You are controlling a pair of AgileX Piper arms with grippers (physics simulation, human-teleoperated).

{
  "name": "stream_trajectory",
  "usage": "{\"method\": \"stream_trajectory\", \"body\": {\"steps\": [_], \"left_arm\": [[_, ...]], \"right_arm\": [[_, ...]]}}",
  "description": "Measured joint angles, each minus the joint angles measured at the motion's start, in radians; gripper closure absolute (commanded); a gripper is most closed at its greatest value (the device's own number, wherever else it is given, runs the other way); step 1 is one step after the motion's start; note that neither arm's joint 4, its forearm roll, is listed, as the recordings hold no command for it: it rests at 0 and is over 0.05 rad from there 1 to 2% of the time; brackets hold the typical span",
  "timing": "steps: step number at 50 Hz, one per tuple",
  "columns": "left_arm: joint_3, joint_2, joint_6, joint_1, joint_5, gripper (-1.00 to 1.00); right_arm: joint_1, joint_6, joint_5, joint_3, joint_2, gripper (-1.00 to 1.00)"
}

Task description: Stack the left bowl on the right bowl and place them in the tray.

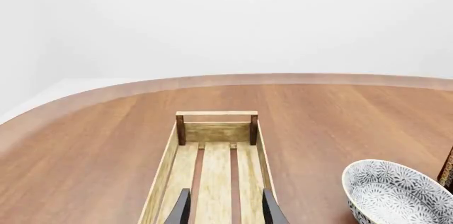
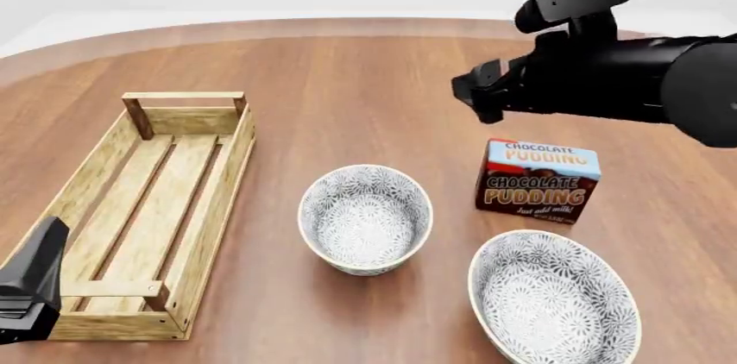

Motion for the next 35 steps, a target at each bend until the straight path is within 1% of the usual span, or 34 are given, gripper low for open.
{"method": "stream_trajectory", "body": {"steps": [7, 15, 25, 35], "left_arm": [[0.000, 0.000, 0.000, 0.000, 0.000, -1.00], [0.000, 0.000, 0.000, 0.000, 0.000, -1.00], [0.000, 0.000, 0.000, 0.000, 0.000, -1.00], [0.000, 0.000, 0.000, 0.000, 0.000, -1.00]], "right_arm": [[0.053, -0.022, 0.035, -0.082, 0.159, -1.00], [0.082, -0.054, 0.057, -0.137, 0.289, -1.00], [0.091, -0.086, 0.056, -0.164, 0.396, -1.00], [0.098, -0.097, 0.032, -0.170, 0.481, -1.00]]}}
